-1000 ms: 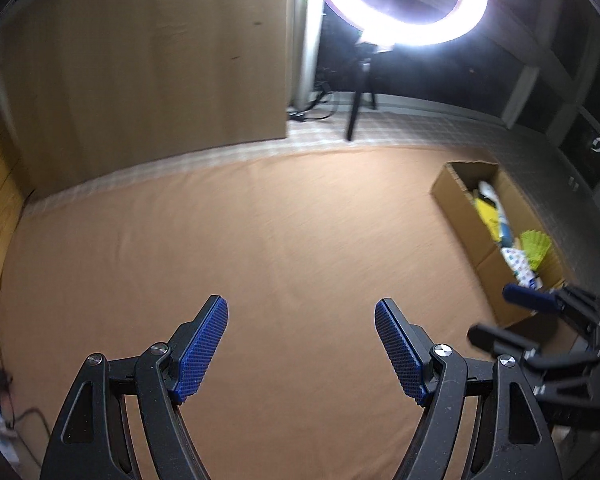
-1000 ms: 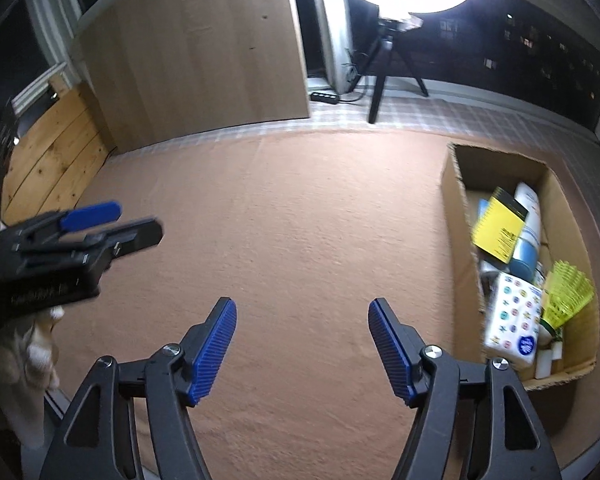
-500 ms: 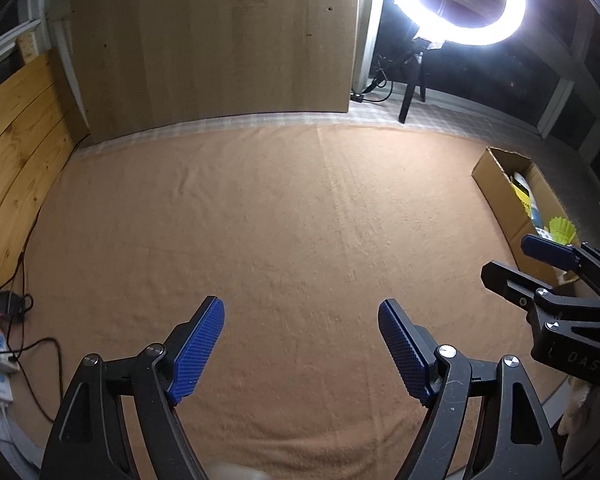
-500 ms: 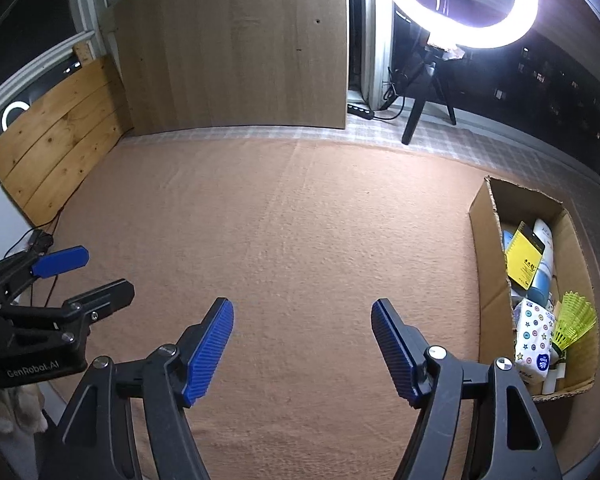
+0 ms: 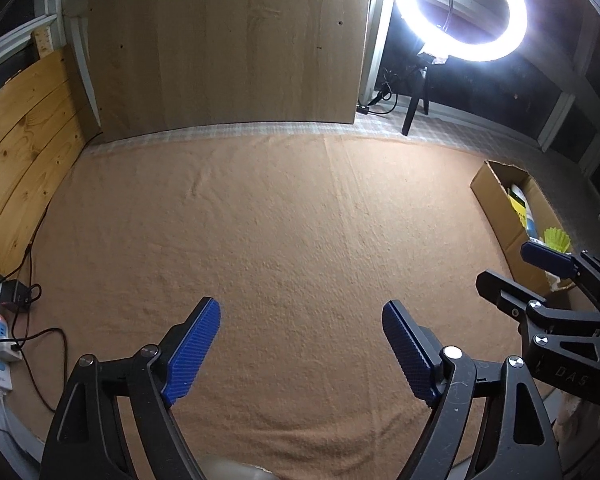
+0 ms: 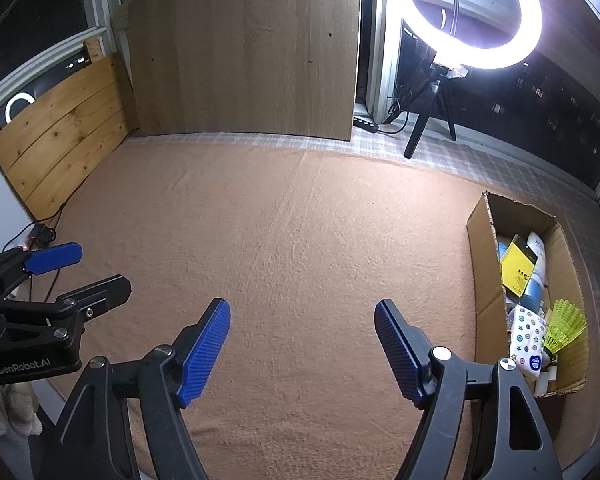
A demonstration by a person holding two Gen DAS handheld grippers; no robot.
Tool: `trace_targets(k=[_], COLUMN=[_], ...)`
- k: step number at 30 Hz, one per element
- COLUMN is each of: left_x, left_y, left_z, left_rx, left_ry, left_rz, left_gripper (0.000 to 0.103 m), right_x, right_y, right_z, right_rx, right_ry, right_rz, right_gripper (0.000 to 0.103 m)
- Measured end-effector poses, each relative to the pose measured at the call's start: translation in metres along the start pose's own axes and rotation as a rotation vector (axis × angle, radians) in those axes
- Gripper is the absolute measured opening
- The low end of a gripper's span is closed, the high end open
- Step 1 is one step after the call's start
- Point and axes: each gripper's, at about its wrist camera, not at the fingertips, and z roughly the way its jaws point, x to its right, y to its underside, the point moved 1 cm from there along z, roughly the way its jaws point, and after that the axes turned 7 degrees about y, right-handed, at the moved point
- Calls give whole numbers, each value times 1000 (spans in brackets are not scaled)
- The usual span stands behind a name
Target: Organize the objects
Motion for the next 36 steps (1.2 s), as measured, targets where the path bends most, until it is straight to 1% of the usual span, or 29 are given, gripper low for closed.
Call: trace_targets(k=[16,36], left_x=[0,-3], left_y=[0,2], left_z=[1,6], left_rx=[-3,-10], left_ry=[-6,-3], left_rz=[0,-3], left_gripper=[88,88], right_x=[-1,5], right_y=[2,6], right_z=[-3,0], right_rx=[8,-4], right_ry=[6,9], right_rz=[6,24], right_gripper=[72,73])
